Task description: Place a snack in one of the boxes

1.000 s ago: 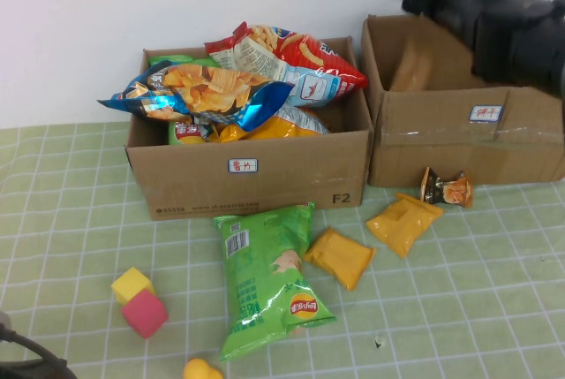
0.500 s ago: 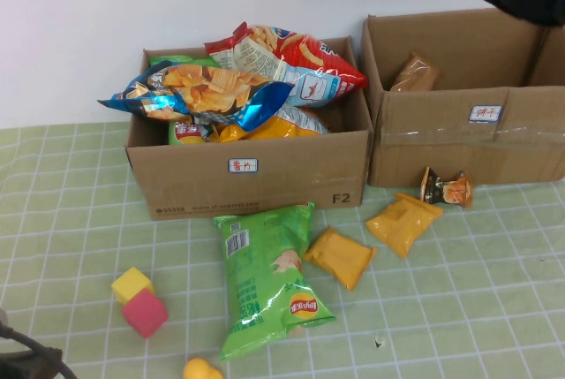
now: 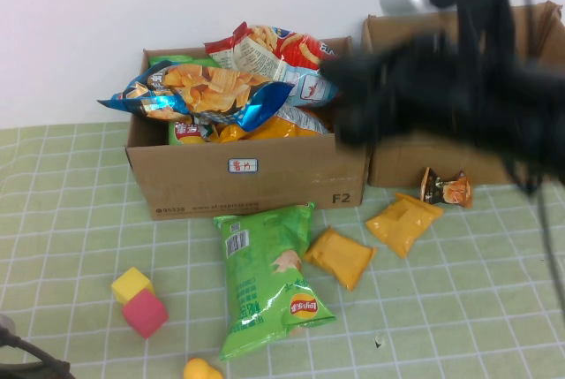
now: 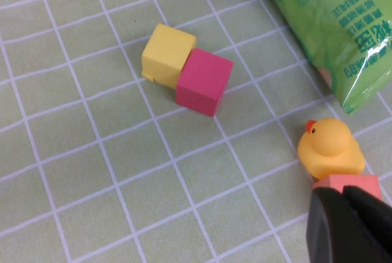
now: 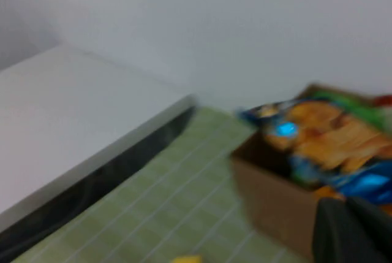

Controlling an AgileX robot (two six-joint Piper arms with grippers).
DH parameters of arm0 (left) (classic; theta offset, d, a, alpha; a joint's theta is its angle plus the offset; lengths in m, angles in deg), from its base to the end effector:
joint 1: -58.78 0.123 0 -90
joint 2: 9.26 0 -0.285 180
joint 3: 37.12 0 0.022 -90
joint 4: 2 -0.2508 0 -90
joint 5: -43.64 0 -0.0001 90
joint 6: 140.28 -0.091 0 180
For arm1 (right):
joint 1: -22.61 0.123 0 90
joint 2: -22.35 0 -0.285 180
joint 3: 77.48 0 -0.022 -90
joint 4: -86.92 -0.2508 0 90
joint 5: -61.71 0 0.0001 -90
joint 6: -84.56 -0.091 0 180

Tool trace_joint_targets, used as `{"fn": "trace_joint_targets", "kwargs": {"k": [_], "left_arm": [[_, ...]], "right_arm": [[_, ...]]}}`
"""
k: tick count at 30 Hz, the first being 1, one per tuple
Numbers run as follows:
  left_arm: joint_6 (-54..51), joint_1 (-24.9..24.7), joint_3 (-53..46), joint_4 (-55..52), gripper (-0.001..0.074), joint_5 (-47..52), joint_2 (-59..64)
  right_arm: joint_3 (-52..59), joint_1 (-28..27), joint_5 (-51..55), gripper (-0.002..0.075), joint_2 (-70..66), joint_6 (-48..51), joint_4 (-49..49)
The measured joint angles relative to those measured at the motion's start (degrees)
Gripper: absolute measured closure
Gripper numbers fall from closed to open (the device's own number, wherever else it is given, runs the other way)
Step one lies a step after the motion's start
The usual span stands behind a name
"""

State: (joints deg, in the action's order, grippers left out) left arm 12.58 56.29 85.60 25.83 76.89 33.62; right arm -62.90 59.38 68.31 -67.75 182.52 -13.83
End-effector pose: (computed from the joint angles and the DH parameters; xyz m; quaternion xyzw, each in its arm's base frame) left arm 0.1078 -0.0280 0.2374 0.0998 0.8958 -0.1141 0.4178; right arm 0.2634 0.2098 0.3447 -0.2621 0.7395 0.2514 0.5668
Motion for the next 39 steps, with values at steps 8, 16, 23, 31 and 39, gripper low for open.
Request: {"fn": "trace_joint_targets", "kwargs": {"k": [8, 16, 23, 31, 39], "left_arm": [[0.00, 0.00, 0.00, 0.76, 0.0737, -1.18, 0.00], [-1.09, 0.00, 0.00, 0.88, 0.0737, -2.73, 0.00], [-5.39, 0.00, 0.00, 0.88, 0.0737, -2.63, -4.36], [-11.83, 0.00, -0.52, 1.82, 0.0737, -2.25, -21.28], [-17.12, 0.00, -2.03, 2.82, 0.0737, -0.22, -35.57]], "right_arm": [[9.79, 0.11, 31.82, 0.0728, 6.01, -40.92, 46.17], [9.45, 0.11, 46.28, 0.0728, 9.61, -89.59, 100.75], [11.50, 0.11, 44.73, 0.0728, 20.18, -115.19, 124.56], [26.68, 0.11, 32.55, 0.0728, 36.45, -130.42, 126.56], [40.64, 0.11, 31.77, 0.0728, 57.89, -133.73, 129.60]]}}
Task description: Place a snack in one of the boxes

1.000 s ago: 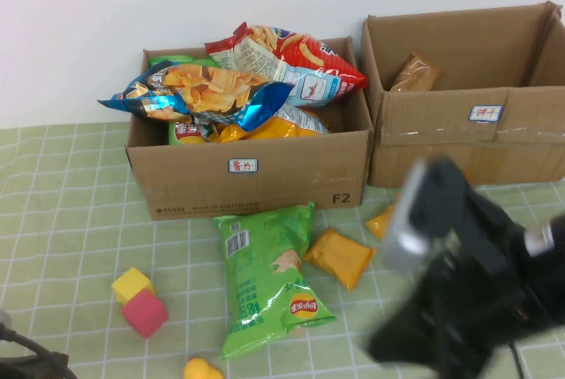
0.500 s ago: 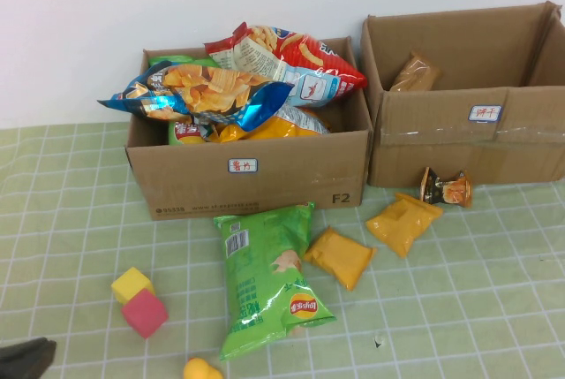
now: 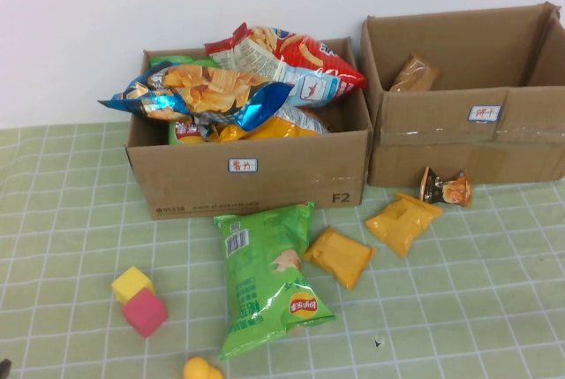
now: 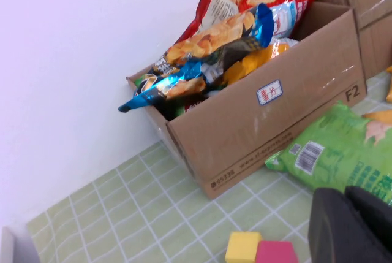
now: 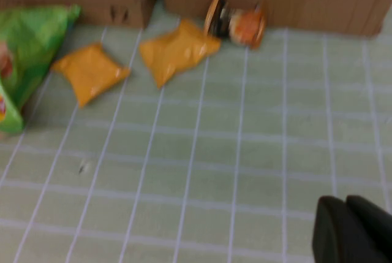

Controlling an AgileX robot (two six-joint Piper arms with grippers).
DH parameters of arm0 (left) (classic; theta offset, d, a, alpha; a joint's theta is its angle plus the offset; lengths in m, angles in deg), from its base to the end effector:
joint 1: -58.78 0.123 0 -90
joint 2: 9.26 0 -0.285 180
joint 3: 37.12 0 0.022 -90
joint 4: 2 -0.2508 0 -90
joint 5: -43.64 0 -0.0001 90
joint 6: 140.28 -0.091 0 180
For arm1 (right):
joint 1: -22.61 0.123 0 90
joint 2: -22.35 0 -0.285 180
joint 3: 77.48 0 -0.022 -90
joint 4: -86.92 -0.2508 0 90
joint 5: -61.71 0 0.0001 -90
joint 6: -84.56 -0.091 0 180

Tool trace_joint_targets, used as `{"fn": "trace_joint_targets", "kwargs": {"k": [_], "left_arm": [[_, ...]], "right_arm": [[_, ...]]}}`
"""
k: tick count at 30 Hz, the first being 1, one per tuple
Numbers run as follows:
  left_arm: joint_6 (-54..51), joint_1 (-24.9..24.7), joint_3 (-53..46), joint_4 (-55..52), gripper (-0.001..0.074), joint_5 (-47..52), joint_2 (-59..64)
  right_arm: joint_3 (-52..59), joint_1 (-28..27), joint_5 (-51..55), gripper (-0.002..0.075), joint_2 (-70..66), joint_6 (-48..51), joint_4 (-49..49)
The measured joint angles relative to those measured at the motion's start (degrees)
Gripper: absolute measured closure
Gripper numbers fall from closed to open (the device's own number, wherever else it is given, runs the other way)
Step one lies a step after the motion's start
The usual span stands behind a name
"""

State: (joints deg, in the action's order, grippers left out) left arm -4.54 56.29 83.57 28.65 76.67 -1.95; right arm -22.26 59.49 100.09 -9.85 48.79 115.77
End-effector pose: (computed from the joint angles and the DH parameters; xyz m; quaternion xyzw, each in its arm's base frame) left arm 0.0246 -0.0264 0.2700 0.2223 0.7067 -0.0146 0.6715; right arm 0.0818 0.0273 0.2618 -0.1117 0.8611 0.0787 0.4897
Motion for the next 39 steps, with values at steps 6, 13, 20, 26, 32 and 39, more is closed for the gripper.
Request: {"fn": "trace_joint_targets", "kwargs": {"k": [6, 13, 20, 26, 32, 39], "left_arm": [[-0.09, 0.00, -1.99, -0.52, 0.0737, -3.70, -0.31], [-0.96, 0.00, -2.40, 0.03, 0.0738, -5.12, -0.39], [-0.96, 0.00, -2.40, 0.75, 0.0737, -4.85, -0.39], [-0.96, 0.00, -2.40, 0.86, 0.0737, -3.84, -0.39], [-0.85, 0.00, -3.92, 1.13, 0.0737, -3.82, -0.39], [25.40, 0.14, -10.29, -27.41, 0.0737, -17.24, -0.39]], "right_arm": [[3.86, 0.00, -2.67, 0.0728, 7.37, -1.15, 6.50], [4.39, 0.00, -0.70, 0.0728, 7.63, -1.63, 6.98], [4.60, 0.00, -0.58, 0.0728, 7.63, -1.63, 7.07], [4.71, 0.00, -0.49, 0.0728, 7.63, -1.63, 7.07], [4.71, 0.00, -0.46, 0.0728, 7.63, -1.63, 7.09], [4.80, 0.00, -0.36, 0.0728, 7.63, -1.63, 7.20]]}}
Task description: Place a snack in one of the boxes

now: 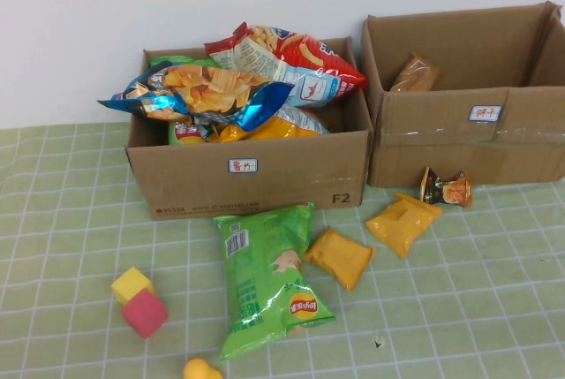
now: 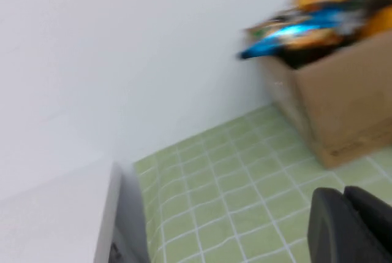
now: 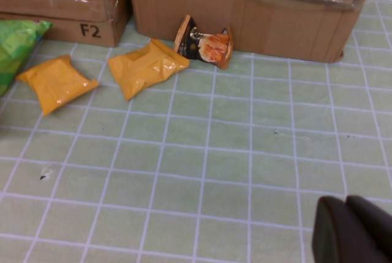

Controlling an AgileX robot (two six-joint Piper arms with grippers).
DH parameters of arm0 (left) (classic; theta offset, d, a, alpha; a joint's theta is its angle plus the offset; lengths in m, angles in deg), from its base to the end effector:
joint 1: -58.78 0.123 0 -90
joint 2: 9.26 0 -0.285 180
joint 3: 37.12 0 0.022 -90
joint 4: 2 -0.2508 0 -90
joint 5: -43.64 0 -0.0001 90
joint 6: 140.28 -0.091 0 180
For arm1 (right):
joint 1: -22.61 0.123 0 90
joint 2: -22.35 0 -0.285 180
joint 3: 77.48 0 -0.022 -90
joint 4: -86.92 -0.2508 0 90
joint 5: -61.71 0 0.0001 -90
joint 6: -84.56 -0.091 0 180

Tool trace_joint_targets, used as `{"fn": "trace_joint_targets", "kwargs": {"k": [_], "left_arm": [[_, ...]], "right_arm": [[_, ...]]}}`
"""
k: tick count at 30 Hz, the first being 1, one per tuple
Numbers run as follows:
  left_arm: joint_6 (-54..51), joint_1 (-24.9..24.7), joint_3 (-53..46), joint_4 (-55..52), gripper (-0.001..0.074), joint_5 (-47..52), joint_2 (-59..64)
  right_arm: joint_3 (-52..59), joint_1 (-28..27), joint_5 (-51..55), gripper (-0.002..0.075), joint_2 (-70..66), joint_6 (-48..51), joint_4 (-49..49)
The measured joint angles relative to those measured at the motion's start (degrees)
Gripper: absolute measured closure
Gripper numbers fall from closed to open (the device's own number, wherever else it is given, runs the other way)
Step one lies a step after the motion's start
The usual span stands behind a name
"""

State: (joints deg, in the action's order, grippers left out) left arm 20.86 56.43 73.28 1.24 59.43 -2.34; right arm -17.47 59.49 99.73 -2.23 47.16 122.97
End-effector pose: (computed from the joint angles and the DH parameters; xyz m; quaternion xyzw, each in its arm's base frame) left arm 0.0467 -0.0033 0.2335 0.1186 0.7112 0.0753 0.6888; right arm 0.0710 0.0120 0.2487 -0.1185 0.8347 0.0491 0.5356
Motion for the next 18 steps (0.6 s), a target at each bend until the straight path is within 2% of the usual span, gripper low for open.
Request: {"fn": "trace_joint_targets", "kwargs": {"k": [2, 4, 6, 9, 13, 18], "left_arm": [[12.82, 0.32, -3.59, -9.53, 0.0737, -4.41, 0.00], [21.84, 0.45, -6.88, -14.46, 0.0737, -6.24, 0.00], [27.64, 0.45, -8.65, -16.38, 0.0737, -4.71, 0.00], [32.98, 0.45, -8.77, -13.21, 0.0737, 2.17, 0.00], [34.27, 0.45, -8.65, -11.37, 0.0737, 3.43, 0.00], [24.82, 0.45, -8.54, -6.37, 0.0737, 3.68, 0.00]], "right_arm": [[0.00, 0.00, 0.00, 0.0728, 0.00, 0.11, 0.11], [0.00, 0.00, 0.00, 0.0728, 0.00, 0.24, 0.20], [0.00, 0.00, 0.00, 0.0728, 0.00, 0.24, 0.33], [0.00, 0.00, 0.00, 0.0728, 0.00, 0.33, 0.33], [0.00, 0.00, 0.00, 0.0728, 0.00, 0.36, 0.33], [0.00, 0.00, 0.00, 0.0728, 0.00, 0.36, 0.33]]}}
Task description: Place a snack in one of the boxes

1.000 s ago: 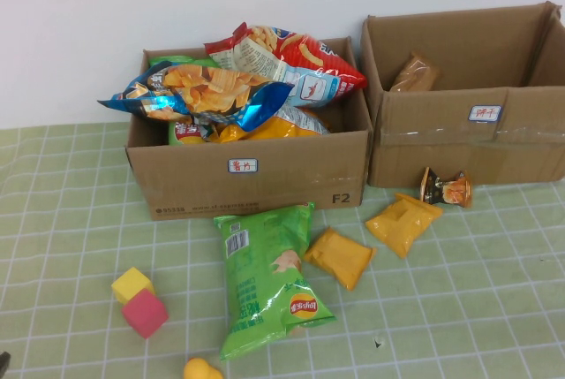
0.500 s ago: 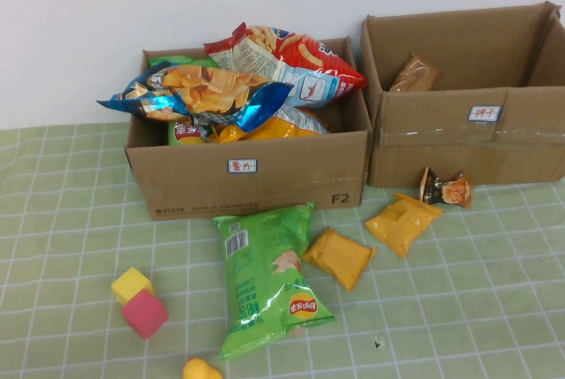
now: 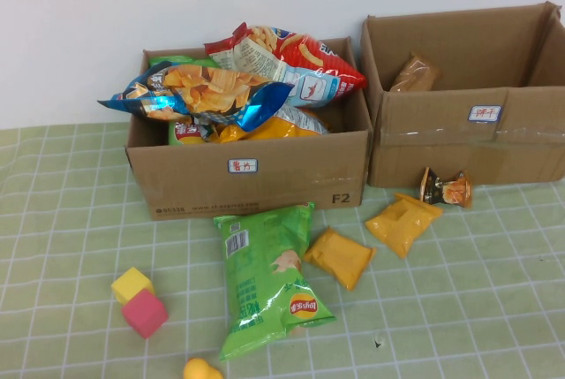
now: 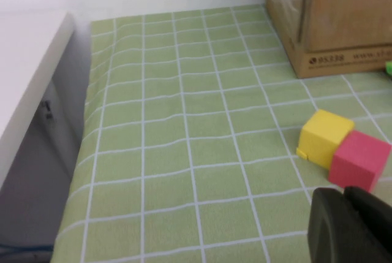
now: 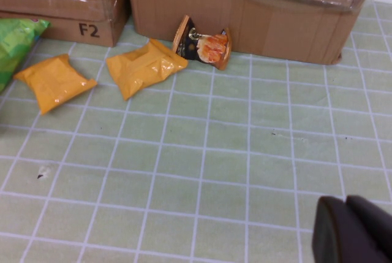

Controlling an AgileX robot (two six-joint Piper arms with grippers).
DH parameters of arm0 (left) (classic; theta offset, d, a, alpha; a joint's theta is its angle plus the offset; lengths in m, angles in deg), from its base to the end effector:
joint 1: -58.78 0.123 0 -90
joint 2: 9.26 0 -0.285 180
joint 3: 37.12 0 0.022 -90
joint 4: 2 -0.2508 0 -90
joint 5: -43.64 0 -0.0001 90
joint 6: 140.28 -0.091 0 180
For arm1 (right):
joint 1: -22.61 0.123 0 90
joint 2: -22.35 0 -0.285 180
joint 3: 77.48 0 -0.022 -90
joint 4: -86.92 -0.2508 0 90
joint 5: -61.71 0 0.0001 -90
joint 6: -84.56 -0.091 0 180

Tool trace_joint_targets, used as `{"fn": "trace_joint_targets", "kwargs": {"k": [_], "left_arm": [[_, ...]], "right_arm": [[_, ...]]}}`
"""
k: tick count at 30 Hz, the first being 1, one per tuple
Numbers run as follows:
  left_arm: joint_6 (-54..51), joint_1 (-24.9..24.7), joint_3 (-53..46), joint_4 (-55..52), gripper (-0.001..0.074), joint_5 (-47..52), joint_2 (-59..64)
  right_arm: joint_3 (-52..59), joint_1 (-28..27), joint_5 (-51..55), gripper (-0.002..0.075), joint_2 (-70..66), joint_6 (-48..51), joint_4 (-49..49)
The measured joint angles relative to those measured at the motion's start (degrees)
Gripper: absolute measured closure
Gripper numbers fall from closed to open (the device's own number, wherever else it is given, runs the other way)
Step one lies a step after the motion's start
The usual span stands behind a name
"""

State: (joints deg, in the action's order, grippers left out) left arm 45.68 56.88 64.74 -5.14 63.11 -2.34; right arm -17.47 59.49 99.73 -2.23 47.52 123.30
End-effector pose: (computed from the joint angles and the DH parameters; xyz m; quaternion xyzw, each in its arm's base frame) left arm 0.0531 -0.0001 0.1780 -0.0132 0.7906 -0.0190 0.6119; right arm 0.0712 0.0118 0.2489 -0.1222 0.8335 0.0451 0.5369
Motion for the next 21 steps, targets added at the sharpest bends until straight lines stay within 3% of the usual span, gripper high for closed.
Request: {"fn": "trace_joint_targets", "kwargs": {"k": [5, 21], "left_arm": [[-9.45, 0.00, 0.10, 3.83, 0.0737, 0.23, 0.00], [-11.09, 0.00, 0.10, 6.78, 0.0738, 0.23, 0.00]], "right_arm": [[0.00, 0.00, 0.00, 0.0728, 0.00, 0.00, 0.00], [0.00, 0.00, 0.00, 0.0728, 0.00, 0.00, 0.00]]}}
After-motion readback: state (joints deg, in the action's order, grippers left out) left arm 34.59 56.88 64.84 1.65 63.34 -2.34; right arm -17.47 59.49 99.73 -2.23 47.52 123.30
